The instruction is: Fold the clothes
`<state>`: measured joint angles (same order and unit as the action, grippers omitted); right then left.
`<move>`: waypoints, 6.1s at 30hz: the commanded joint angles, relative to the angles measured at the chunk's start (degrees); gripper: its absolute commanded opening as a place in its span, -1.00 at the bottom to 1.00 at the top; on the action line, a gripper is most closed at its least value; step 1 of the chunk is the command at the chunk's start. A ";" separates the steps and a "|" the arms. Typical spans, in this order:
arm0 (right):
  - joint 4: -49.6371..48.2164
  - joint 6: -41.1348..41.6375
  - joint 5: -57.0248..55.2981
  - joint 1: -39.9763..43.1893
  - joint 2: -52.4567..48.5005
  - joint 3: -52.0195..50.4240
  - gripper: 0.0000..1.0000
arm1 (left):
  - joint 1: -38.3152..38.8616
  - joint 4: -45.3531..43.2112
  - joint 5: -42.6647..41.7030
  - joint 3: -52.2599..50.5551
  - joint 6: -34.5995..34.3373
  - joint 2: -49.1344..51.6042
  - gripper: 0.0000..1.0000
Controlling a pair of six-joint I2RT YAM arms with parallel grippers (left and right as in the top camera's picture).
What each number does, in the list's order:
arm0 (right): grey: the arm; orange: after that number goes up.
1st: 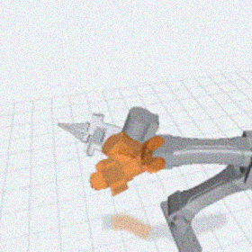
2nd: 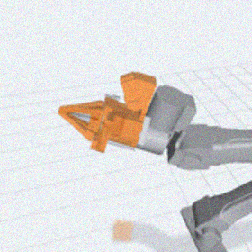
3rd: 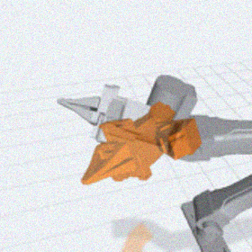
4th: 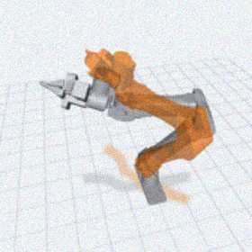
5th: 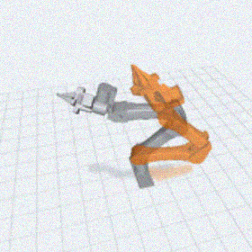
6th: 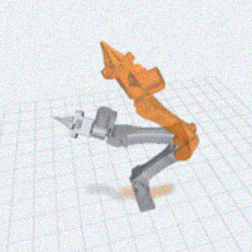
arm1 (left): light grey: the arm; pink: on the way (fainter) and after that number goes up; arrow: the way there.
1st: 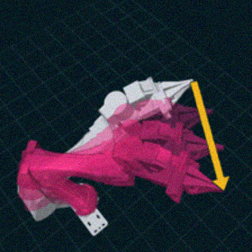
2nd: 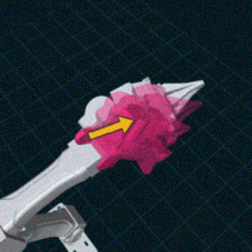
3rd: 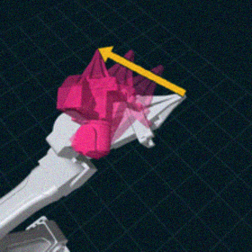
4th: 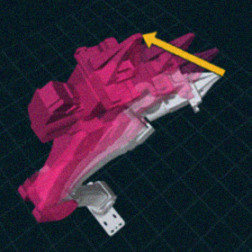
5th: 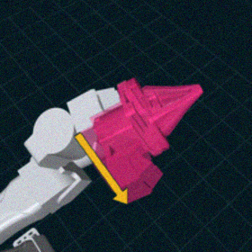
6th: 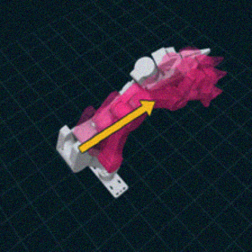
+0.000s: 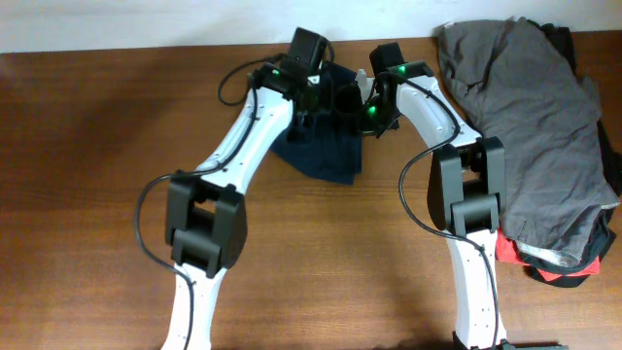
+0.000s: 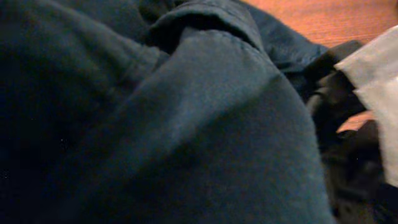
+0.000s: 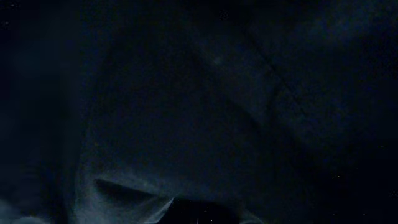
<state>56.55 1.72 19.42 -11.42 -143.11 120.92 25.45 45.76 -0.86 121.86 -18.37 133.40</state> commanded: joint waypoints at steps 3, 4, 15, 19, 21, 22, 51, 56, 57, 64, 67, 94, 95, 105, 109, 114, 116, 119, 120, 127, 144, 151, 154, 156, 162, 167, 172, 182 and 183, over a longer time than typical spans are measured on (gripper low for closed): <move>1.29 0.50 7.65 0.28 -3.72 0.24 -0.92 | 0.07 -2.10 -2.82 1.07 -1.99 1.38 -0.99; 1.29 0.50 9.44 0.68 -2.89 0.81 -0.92 | 0.07 -2.32 -2.80 1.07 -1.99 1.38 -0.99; 1.68 8.28 13.62 8.61 11.82 2.69 -0.92 | 0.13 -3.41 -4.98 1.07 -1.95 1.38 0.67; 1.77 8.28 14.84 11.19 14.34 2.69 -0.92 | 0.17 -3.96 -5.92 1.16 -1.88 1.38 0.89; 2.03 8.26 16.26 11.91 14.60 2.69 -0.92 | 0.15 -3.85 -6.01 2.25 -0.15 1.27 0.98; 2.47 8.24 16.39 12.07 14.58 2.69 -0.92 | 0.00 -3.30 -6.01 3.26 1.27 1.16 0.98; 3.65 13.31 6.32 -1.27 14.34 -1.79 0.45 | -22.29 21.42 -5.46 26.03 5.66 -7.96 0.98; 0.13 20.50 0.72 -4.13 14.34 -6.03 0.34 | -22.10 22.91 -5.33 25.27 8.24 -7.48 0.98; -0.31 21.77 -0.31 -4.42 14.34 -6.86 0.28 | -22.10 22.91 -5.33 24.81 8.24 -7.45 0.98; -6.45 23.91 -3.61 -4.59 14.32 -12.94 0.06 | -22.10 22.53 -5.33 20.48 8.24 -7.41 0.98; -12.22 23.91 -3.41 -4.66 14.32 -16.68 0.05 | -22.10 21.77 -5.31 18.36 8.24 -7.41 0.98; -15.10 22.60 -12.39 -0.07 14.75 -26.18 -0.92 | -22.10 20.74 -5.33 15.85 8.24 -7.41 0.98; -15.96 22.58 -12.41 -0.09 14.69 -27.23 -0.92 | -22.10 20.83 -5.35 15.85 8.24 -7.41 0.98; -17.64 15.15 -12.22 -2.16 14.34 -28.26 -0.92 | -22.21 22.05 -5.33 15.85 8.26 -7.41 0.98; -18.71 6.69 -12.59 -5.92 13.92 -28.26 -0.92 | -22.32 22.05 -5.33 15.85 8.26 -7.41 0.98; -19.15 0.76 -12.61 -10.78 13.73 -28.24 -0.92 | -22.32 22.25 -5.31 15.85 8.26 -7.41 0.98; -18.21 -0.33 -12.37 -12.68 13.94 -27.21 -0.93 | -22.32 22.25 -5.31 15.85 8.26 -7.41 0.98; -13.35 -1.95 -12.31 -14.32 15.37 -22.69 -0.92 | -22.32 22.23 -5.11 15.85 8.24 -7.41 0.98; -12.04 -1.95 -11.78 -14.45 16.00 -21.22 -0.92 | -22.32 22.23 -5.11 15.85 8.24 -7.41 0.98; -2.99 -0.46 -5.88 -12.22 22.62 -8.79 -0.65 | -22.29 22.75 -5.14 15.85 8.24 -7.41 0.98; 6.12 9.55 -7.41 10.51 25.57 2.71 0.08 | -4.98 17.33 -5.81 2.16 28.59 -7.17 0.98; 8.63 9.53 -7.41 15.28 25.31 2.51 0.08 | 2.36 9.84 -6.36 -6.88 39.32 -6.78 0.98; 8.66 9.53 -7.43 15.30 25.31 2.36 0.08 | 4.83 9.51 -6.21 -8.28 47.78 -6.75 0.98; 8.66 9.53 -7.45 15.19 25.31 2.36 0.08 | 5.97 8.57 -5.92 -9.35 51.06 -6.71 0.98; 8.66 9.53 -7.48 15.15 25.31 2.36 0.08 | 6.80 5.49 -2.75 -11.58 51.45 -4.87 0.98; 8.61 9.55 -8.00 15.15 25.24 2.36 0.08 | 6.75 6.16 -0.59 -11.58 51.47 -0.55 0.98; 8.63 9.53 -8.13 15.17 24.81 2.36 0.08 | 6.75 6.12 6.32 -11.58 51.49 1.90 0.98; 8.66 9.51 -9.66 15.15 24.28 1.97 0.08 | -0.28 6.80 12.33 -11.76 51.41 2.56 0.98; 8.66 9.53 -9.64 15.15 24.28 1.97 0.08 | -1.62 6.91 12.33 -11.96 51.41 2.56 0.98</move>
<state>65.17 10.79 11.25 3.97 -117.95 123.52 28.71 52.03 8.47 110.72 32.16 134.72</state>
